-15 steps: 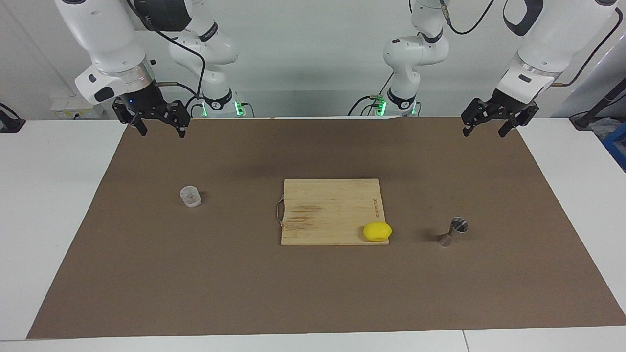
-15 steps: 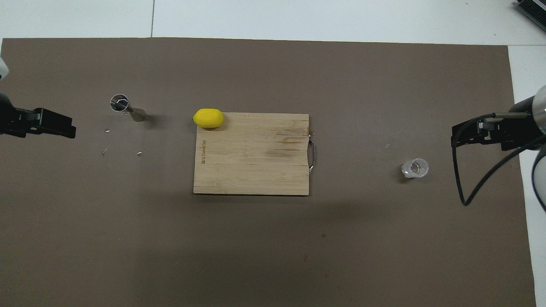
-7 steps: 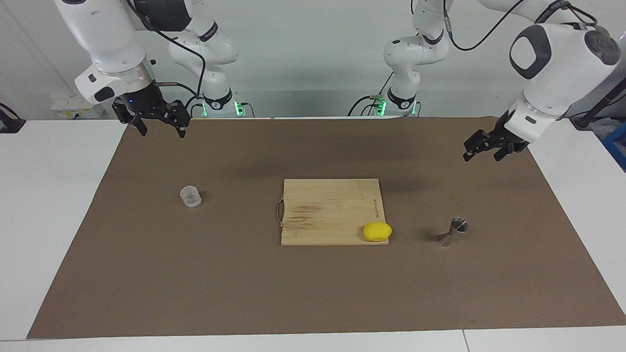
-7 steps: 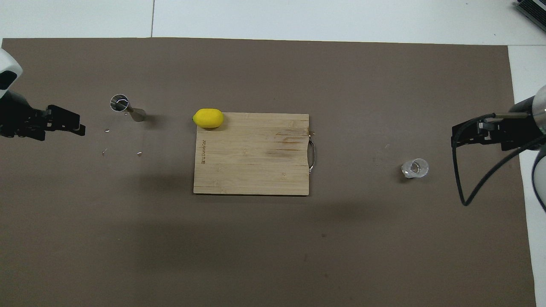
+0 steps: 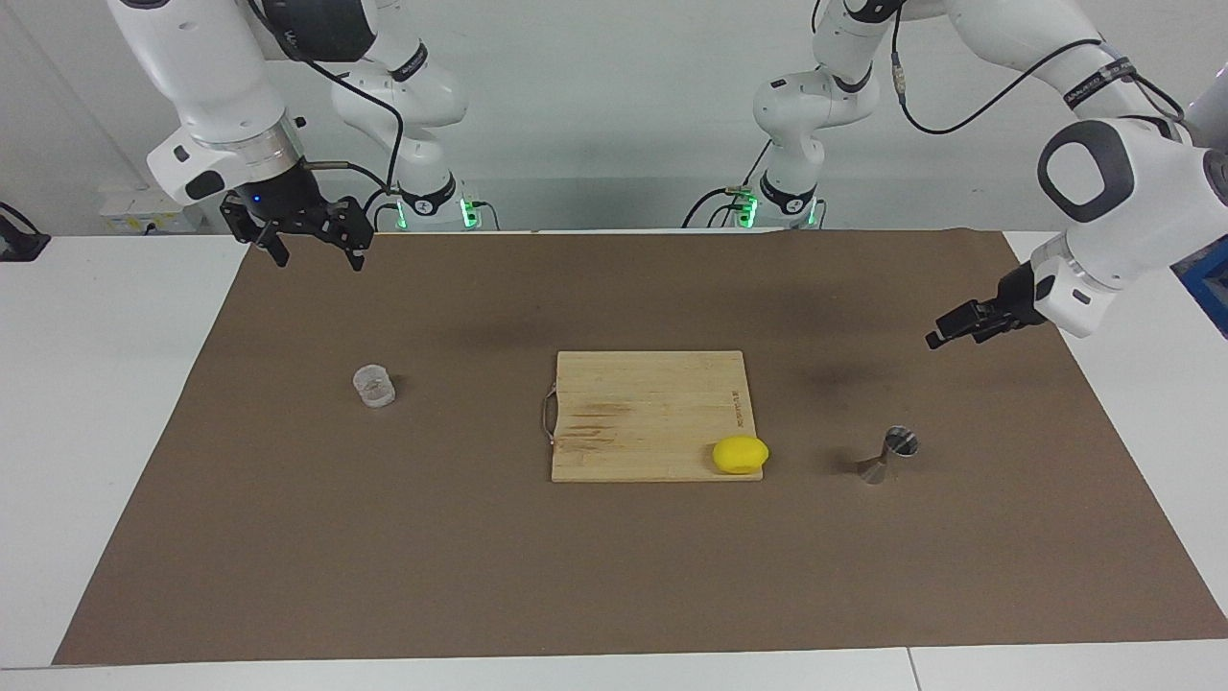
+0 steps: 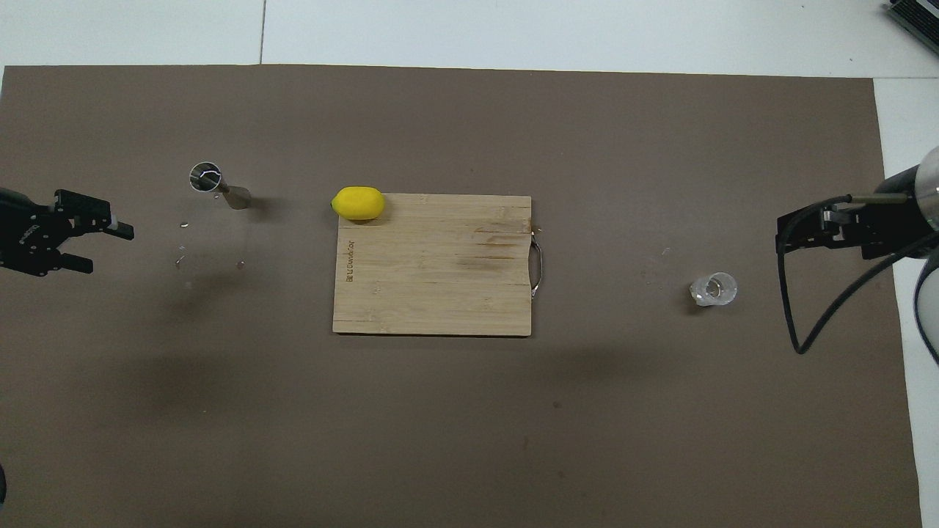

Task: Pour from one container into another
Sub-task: 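Reach the left gripper to the dark metal cup and close on it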

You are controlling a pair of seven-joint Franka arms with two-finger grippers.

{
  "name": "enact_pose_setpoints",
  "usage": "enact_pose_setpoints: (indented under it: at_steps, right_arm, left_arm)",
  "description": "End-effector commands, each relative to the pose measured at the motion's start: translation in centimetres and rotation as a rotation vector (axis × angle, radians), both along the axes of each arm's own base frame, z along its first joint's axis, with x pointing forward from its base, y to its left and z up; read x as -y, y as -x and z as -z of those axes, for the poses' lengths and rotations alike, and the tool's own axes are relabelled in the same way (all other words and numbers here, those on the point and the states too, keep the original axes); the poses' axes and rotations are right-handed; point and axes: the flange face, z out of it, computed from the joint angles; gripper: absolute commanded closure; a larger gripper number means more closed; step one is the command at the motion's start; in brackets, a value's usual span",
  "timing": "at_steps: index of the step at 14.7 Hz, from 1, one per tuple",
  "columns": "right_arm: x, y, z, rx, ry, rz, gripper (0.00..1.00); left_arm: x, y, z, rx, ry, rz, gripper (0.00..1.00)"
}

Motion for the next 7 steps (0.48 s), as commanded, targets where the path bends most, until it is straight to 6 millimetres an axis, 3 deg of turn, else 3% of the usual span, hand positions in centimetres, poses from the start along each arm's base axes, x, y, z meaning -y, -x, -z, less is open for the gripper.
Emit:
enact_pose_setpoints:
  at_steps: [1,5,7]
  right_arm:
    - [0.2,0.5,-0.1,0.002,-0.019,0.018,0.00]
    - [0.2,0.5,-0.1,0.002,-0.019,0.016,0.00]
    - [0.2,0.5,-0.1,0.002,-0.019,0.018,0.00]
  left_arm:
    - [-2.4,0.6,4.0,-0.133,0.169,-0.367,0.00]
    - [-3.3,1.1,6.8,-0.355,0.285,-0.880,0.00]
    - [-2.8,1.1,7.7,-0.476,0.371,-1.060,0.00]
